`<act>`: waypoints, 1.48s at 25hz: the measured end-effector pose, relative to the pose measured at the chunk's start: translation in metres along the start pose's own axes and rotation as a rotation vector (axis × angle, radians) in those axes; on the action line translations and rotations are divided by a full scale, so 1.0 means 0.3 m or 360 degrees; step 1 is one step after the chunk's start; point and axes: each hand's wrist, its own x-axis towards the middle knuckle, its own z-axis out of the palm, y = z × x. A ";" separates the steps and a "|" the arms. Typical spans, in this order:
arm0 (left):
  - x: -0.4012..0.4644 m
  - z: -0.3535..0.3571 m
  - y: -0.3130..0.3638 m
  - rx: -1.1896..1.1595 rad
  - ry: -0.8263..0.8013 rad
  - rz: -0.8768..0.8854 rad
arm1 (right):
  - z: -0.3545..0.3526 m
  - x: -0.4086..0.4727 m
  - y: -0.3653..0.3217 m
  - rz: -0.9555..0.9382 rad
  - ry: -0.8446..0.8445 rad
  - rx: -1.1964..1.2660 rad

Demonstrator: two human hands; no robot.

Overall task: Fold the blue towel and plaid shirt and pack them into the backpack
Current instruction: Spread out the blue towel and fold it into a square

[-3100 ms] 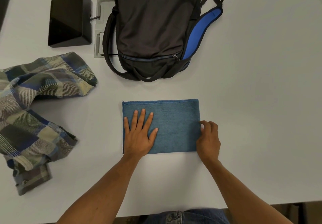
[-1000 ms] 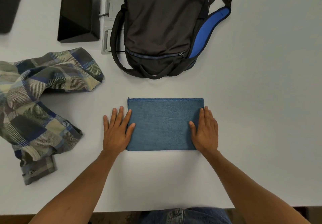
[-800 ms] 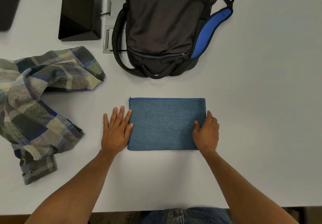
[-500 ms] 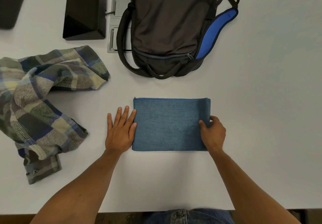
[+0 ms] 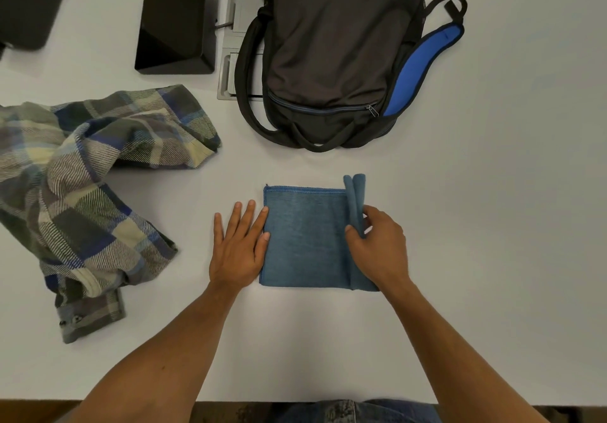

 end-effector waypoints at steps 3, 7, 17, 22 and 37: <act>0.003 0.003 -0.001 0.0009 -0.0006 0.0016 | 0.064 -0.011 -0.075 -0.0150 -0.0041 -0.0109; 0.001 0.004 -0.003 -0.0016 0.0024 0.0017 | 0.190 -0.008 -0.150 -0.0289 -0.0170 -0.0231; 0.003 0.016 -0.012 0.0014 0.0030 0.0041 | 0.323 0.029 -0.265 -0.0332 -0.0345 -0.0306; 0.003 0.019 -0.016 0.0060 0.0036 0.0070 | 0.389 0.000 -0.249 -0.0380 -0.0465 -0.0431; 0.001 0.013 -0.013 0.0026 0.0058 0.0055 | 0.478 0.006 -0.168 -0.0600 -0.0385 -0.0400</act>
